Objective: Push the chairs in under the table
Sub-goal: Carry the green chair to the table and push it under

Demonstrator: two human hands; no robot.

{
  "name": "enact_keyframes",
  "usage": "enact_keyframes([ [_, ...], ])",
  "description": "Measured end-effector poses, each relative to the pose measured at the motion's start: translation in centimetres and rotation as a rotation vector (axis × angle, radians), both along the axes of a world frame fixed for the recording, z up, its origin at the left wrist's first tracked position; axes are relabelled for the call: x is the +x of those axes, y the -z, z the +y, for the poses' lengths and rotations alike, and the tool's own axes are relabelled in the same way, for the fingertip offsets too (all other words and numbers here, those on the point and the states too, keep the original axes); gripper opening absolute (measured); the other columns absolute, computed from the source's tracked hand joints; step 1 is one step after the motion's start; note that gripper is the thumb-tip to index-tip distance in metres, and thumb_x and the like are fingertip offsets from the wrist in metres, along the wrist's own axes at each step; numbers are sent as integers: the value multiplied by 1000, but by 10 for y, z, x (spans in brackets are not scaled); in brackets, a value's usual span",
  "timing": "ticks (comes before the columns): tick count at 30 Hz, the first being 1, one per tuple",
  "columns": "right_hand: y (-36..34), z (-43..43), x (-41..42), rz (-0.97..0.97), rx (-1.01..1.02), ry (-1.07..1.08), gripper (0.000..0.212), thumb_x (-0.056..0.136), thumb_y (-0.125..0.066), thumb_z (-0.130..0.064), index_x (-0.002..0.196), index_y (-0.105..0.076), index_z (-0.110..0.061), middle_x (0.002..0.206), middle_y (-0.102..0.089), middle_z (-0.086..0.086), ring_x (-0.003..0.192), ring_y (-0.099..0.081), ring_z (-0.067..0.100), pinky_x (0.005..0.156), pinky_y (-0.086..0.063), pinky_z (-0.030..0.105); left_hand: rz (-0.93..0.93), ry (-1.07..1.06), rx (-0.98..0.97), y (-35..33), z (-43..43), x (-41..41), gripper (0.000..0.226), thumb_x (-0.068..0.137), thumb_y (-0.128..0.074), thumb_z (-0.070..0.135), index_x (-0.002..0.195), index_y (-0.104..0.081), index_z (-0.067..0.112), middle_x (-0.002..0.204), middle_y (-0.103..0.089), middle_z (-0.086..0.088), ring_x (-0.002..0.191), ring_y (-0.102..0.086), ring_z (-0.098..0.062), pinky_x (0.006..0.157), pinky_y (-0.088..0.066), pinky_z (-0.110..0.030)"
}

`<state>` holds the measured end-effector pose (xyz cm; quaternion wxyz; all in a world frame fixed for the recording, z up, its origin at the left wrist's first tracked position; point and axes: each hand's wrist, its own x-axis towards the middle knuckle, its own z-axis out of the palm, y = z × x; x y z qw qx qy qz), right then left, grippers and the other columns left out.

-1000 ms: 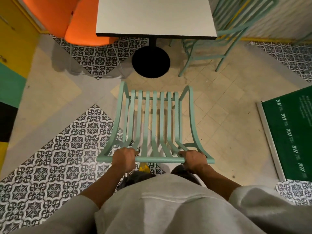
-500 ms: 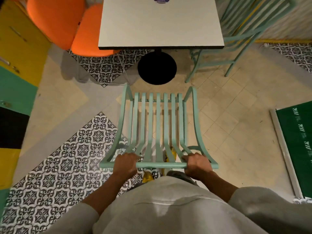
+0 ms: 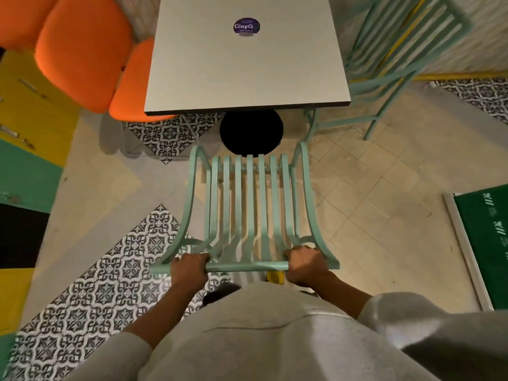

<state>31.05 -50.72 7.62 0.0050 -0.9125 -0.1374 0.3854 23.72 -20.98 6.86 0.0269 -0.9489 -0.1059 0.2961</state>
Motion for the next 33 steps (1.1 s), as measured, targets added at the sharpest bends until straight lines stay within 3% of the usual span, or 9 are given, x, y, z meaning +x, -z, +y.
enact_keyframes([
  [8, 3, 2, 27, -28, 53, -106, 34, 87, -60, -33, 119, -69, -25, 116, -69, 2, 109, -66, 27, 96, -54, 37, 80, 49, 1, -4, 7, 34, 36, 94, -62, 26, 128, -65, 38, 111, -75, 3, 109, -71, -21, 96, -56, -41],
  [12, 4, 12, 48, -32, 37, -126, 31, 87, -59, -33, 117, -67, -27, 113, -69, 2, 107, -67, 28, 90, -52, 37, 119, 85, -39, -2, 21, 61, 40, 94, -64, 28, 133, -65, 36, 115, -75, 2, 109, -72, -22, 94, -59, -42],
  [18, 5, 24, 84, -8, -25, -156, 38, 95, -61, -32, 133, -63, -30, 131, -65, 2, 119, -64, 27, 96, -53, 38, 206, 184, -90, 2, 38, 102, 48, 88, -62, 28, 135, -61, 32, 124, -73, -1, 118, -69, -26, 97, -56, -42],
  [21, 2, 32, 102, 10, -77, -126, 43, 93, -61, -30, 136, -61, -34, 134, -64, 1, 122, -64, 25, 100, -53, 40, 204, 204, -142, 6, 47, 123, 55, 77, -59, 48, 127, -64, 26, 121, -73, -3, 115, -69, -28, 95, -56, -43],
  [24, -2, 45, 118, -24, -99, -56, 42, 91, -64, -34, 134, -63, -38, 131, -66, -3, 123, -64, 23, 102, -50, 43, 147, 240, -164, 8, 57, 146, 67, 73, -62, 75, 117, -66, 24, 113, -74, -3, 107, -73, -29, 81, -51, -37],
  [25, -2, 49, 123, -28, -99, -32, 41, 92, -66, -40, 134, -63, -39, 130, -67, -3, 123, -64, 23, 103, -50, 43, 126, 258, -165, 10, 61, 152, 69, 71, -60, 75, 116, -68, 23, 111, -75, -4, 104, -73, -29, 80, -52, -37],
  [28, -4, 57, 136, -10, -109, 15, 47, 95, -66, -50, 141, -61, -42, 134, -66, -2, 124, -63, 24, 107, -48, 42, 108, 274, -151, 8, 68, 166, 48, 77, -60, 44, 119, -70, 23, 113, -75, -5, 105, -73, -29, 87, -58, -41],
  [30, -3, 61, 141, -22, -119, 49, 50, 96, -66, -46, 145, -58, -43, 137, -65, -2, 126, -63, 24, 111, -47, 43, 94, 273, -141, 8, 72, 171, 37, 83, -63, 31, 119, -69, 24, 113, -75, -5, 104, -73, -29, 86, -58, -40],
  [33, -1, 65, 148, -41, -150, 65, 53, 98, -64, -34, 148, -55, -45, 139, -63, -4, 128, -62, 23, 116, -42, 44, 65, 278, -139, 11, 77, 181, 34, 85, -63, 30, 118, -70, 25, 111, -75, -4, 103, -73, -29, 85, -57, -39],
])
